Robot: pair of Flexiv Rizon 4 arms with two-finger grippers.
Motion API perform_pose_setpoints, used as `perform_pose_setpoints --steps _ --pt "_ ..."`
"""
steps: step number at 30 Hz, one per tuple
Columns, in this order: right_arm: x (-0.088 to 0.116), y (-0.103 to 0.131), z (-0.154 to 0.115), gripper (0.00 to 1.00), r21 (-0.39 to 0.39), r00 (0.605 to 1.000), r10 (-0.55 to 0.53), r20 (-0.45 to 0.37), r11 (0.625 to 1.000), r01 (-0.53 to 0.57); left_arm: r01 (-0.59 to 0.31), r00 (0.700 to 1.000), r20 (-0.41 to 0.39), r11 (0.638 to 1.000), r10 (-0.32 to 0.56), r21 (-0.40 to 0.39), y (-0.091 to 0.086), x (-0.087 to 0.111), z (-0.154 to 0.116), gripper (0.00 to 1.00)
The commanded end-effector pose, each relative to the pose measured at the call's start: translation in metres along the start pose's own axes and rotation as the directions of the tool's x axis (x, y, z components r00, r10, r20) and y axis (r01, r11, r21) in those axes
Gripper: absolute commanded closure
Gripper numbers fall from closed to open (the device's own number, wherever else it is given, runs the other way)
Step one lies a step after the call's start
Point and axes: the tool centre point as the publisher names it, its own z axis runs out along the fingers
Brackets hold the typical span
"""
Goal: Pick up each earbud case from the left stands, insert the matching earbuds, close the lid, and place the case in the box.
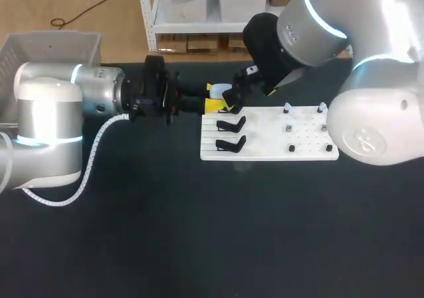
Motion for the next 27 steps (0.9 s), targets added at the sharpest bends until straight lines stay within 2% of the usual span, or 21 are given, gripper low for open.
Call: perform_pose_setpoints --steps 1,27 --pt "-0.005 -0.002 0.006 0.00 0.000 1.000 0.004 -0.010 1.000 -0.004 -0.002 1.000 0.002 1.000 0.002 -0.005 -0.002 0.000 0.000 1.00" --pt "-0.017 -0.017 0.017 0.00 0.014 0.999 0.030 -0.020 0.999 -0.030 -0.002 1.000 0.002 1.000 0.002 -0.005 -0.002 0.000 0.000 1.00"
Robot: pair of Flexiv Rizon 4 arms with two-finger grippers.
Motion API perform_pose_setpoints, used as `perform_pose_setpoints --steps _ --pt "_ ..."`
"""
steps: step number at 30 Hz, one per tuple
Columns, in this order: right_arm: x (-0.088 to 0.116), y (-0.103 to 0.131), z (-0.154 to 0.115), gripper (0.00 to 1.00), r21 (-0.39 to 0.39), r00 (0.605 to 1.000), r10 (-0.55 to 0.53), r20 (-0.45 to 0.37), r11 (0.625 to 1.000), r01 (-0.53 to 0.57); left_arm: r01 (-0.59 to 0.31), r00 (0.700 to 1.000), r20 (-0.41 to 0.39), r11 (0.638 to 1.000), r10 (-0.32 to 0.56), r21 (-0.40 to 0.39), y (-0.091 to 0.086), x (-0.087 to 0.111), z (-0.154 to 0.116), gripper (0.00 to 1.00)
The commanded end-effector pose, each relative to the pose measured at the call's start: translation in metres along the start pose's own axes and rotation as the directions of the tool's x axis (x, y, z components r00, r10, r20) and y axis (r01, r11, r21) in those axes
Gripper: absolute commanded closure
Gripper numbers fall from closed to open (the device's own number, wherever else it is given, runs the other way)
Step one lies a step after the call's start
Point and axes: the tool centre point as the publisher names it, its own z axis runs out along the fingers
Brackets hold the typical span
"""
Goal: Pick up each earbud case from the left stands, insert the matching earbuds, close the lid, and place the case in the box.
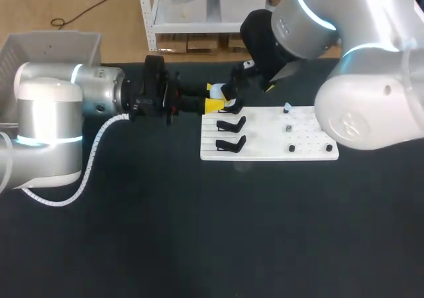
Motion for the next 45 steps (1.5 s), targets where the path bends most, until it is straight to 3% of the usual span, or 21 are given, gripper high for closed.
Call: perform_pose_setpoints --steps 1,15,19,24,30,36,45 --pt "-0.003 -0.002 0.001 0.00 0.004 1.000 0.006 -0.001 1.000 -0.006 -0.002 1.000 0.002 1.000 0.002 -0.005 -0.002 0.000 0.000 1.00" --pt "-0.021 -0.022 -0.028 0.00 0.039 0.994 0.039 0.099 0.998 -0.043 -0.002 1.000 0.002 1.000 0.002 -0.005 -0.002 0.000 0.000 1.00" --pt "-0.022 -0.038 -0.046 0.00 0.055 0.990 0.031 0.135 0.998 -0.038 -0.002 1.000 0.002 1.000 0.002 -0.005 -0.002 0.000 0.000 1.00" --pt "-0.013 -0.066 -0.063 0.00 0.103 0.992 0.032 0.121 0.994 -0.045 -0.022 0.999 0.027 1.000 0.021 0.016 -0.005 -0.001 0.000 1.00" --pt "0.003 -0.103 -0.066 0.00 0.148 0.998 0.044 0.033 0.988 -0.049 -0.031 0.999 0.040 0.999 0.030 0.026 -0.006 -0.001 0.001 1.00" --pt "0.025 -0.135 -0.050 0.00 0.202 0.994 0.041 -0.099 0.979 -0.020 -0.033 0.999 0.042 0.999 0.032 0.026 -0.006 -0.001 0.001 1.00" --pt "0.051 -0.159 -0.018 0.00 0.258 0.965 0.023 -0.262 0.965 0.047 -0.033 0.999 0.042 0.999 0.032 0.026 -0.006 -0.001 0.001 1.00"
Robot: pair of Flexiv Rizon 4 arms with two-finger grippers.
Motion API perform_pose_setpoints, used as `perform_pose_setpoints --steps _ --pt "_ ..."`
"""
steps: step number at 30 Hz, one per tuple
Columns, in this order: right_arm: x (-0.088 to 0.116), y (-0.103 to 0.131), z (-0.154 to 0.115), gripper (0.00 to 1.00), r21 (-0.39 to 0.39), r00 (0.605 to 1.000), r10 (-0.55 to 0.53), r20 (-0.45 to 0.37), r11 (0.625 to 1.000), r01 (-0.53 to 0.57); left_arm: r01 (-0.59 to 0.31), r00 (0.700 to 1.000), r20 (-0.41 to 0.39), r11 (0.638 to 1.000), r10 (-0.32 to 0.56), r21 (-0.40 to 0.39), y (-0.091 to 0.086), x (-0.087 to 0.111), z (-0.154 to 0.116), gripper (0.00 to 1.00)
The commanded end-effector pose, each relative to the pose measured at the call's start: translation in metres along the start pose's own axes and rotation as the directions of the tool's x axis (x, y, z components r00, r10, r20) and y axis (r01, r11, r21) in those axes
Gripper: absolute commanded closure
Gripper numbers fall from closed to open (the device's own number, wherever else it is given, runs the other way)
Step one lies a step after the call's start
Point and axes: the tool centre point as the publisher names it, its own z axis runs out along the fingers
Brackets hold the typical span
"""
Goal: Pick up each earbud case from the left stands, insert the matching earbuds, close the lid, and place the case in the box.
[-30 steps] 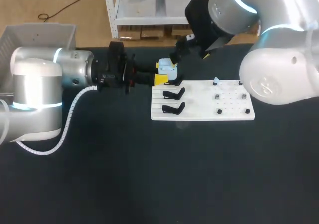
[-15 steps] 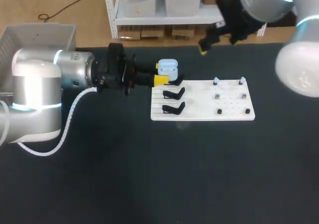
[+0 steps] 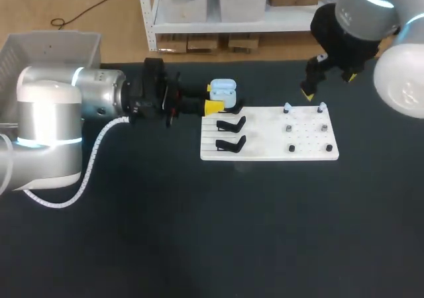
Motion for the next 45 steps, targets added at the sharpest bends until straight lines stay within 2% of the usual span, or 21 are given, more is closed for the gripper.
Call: perform_pose_setpoints --steps 1,5,11,20,27,45 --pt "-0.008 -0.002 0.018 0.00 0.017 0.997 -0.015 -0.079 1.000 0.016 -0.002 1.000 0.003 1.000 0.002 -0.001 0.000 0.001 0.000 1.00" --pt "-0.002 -0.005 0.031 0.00 0.033 0.991 -0.041 -0.125 0.998 0.046 -0.002 1.000 0.003 1.000 0.002 -0.001 0.000 0.001 0.000 1.00" --pt "0.003 -0.012 0.044 0.00 0.036 0.986 -0.072 -0.148 0.996 0.078 -0.002 1.000 0.003 1.000 0.002 -0.001 0.000 0.001 0.000 1.00" --pt "0.001 -0.025 0.061 0.00 0.061 0.984 -0.110 -0.139 0.991 0.119 -0.002 1.000 0.003 1.000 0.002 -0.001 0.000 0.001 0.000 1.00" --pt "-0.004 -0.035 0.075 0.00 0.058 0.985 -0.100 -0.139 0.992 0.109 -0.002 1.000 0.003 1.000 0.002 -0.001 0.000 0.001 0.000 1.00" --pt "-0.008 -0.038 0.087 0.00 0.041 0.987 -0.085 -0.138 0.995 0.092 -0.002 1.000 0.003 1.000 0.002 -0.001 0.000 0.001 0.000 1.00"
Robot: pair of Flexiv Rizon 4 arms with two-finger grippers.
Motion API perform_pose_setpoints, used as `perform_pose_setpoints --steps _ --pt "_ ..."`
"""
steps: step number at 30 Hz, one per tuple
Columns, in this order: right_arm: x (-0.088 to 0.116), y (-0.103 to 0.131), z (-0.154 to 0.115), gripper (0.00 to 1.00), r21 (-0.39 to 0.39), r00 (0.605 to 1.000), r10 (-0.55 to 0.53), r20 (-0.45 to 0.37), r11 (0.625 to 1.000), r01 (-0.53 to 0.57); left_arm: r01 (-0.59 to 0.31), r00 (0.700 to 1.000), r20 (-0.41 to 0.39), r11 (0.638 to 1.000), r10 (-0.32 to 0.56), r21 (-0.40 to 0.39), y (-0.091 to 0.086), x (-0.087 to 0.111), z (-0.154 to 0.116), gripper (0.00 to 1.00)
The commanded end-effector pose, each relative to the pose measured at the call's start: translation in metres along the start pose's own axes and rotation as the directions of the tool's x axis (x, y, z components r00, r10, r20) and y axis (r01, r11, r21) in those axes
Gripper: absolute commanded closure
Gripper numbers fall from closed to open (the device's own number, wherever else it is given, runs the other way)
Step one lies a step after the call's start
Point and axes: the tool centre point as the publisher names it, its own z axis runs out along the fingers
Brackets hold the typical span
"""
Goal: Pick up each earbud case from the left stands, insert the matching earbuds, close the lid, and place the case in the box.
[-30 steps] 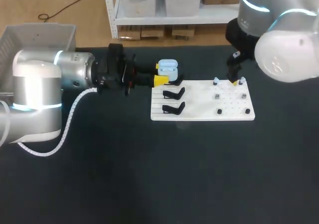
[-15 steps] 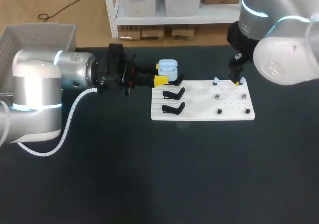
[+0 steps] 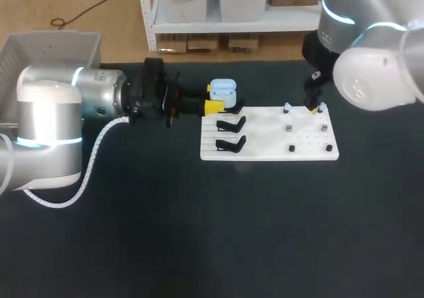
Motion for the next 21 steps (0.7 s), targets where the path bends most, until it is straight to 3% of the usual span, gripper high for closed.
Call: perform_pose_setpoints --steps 1,18,21 --pt "-0.002 0.000 0.003 0.00 0.006 1.000 0.002 0.002 1.000 -0.002 -0.003 1.000 0.003 1.000 0.003 -0.001 0.000 0.001 0.000 1.00" --pt "-0.001 -0.009 0.025 0.00 0.008 0.999 0.039 0.012 0.999 -0.040 -0.003 1.000 0.003 1.000 0.003 -0.001 0.000 0.001 0.000 1.00" --pt "-0.002 -0.008 0.026 0.05 0.008 0.999 0.035 0.014 0.999 -0.035 -0.003 1.000 0.003 1.000 0.003 -0.001 0.000 0.001 0.000 1.00"
